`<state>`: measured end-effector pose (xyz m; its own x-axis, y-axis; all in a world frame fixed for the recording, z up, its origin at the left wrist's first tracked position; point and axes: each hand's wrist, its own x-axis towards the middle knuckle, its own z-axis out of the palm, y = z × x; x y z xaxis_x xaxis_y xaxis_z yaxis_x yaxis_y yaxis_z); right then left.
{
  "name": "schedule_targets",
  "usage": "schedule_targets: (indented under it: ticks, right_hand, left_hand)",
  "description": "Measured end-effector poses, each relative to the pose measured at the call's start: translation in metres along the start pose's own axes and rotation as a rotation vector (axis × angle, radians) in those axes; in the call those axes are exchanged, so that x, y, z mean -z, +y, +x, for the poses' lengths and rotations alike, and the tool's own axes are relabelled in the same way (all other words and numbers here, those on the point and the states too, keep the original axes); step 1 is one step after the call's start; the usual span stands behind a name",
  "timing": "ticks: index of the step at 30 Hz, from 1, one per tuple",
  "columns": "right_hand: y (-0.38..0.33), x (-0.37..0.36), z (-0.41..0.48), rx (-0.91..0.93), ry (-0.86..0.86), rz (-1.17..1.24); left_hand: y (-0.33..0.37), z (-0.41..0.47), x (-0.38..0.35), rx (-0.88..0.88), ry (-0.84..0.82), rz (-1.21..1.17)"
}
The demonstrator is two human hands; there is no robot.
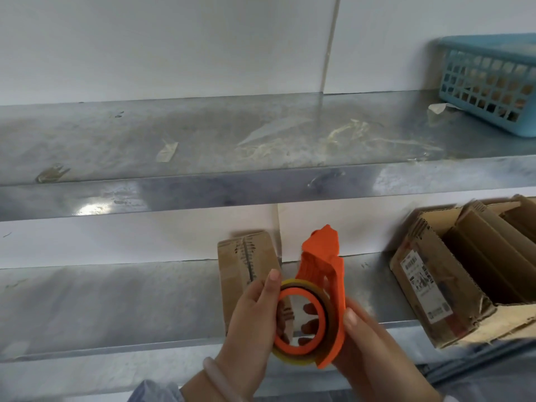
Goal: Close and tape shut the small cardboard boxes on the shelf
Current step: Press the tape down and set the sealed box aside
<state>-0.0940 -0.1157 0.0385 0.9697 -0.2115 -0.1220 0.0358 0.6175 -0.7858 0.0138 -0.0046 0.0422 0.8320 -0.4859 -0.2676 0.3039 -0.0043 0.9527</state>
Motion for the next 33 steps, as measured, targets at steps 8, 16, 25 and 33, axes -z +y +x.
schedule_targets:
  ticks: [8,16,25,33]
  right_hand:
    - [-0.001,-0.002,-0.001,-0.015,-0.040,0.071]
    - [0.004,0.003,0.012,-0.023,0.068,0.398]
    - [0.012,0.001,0.005,0.042,0.025,0.331]
    - [-0.002,0.001,-0.002,0.046,0.006,0.179]
  left_hand:
    - [0.003,-0.003,0.002,-0.050,0.006,0.047]
    - [-0.001,-0.004,-0.004,0.134,0.019,-0.107]
    - [-0.004,-0.009,-0.008,0.088,0.012,-0.087]
    - [-0.006,-0.011,-0.006,0.067,-0.092,-0.093]
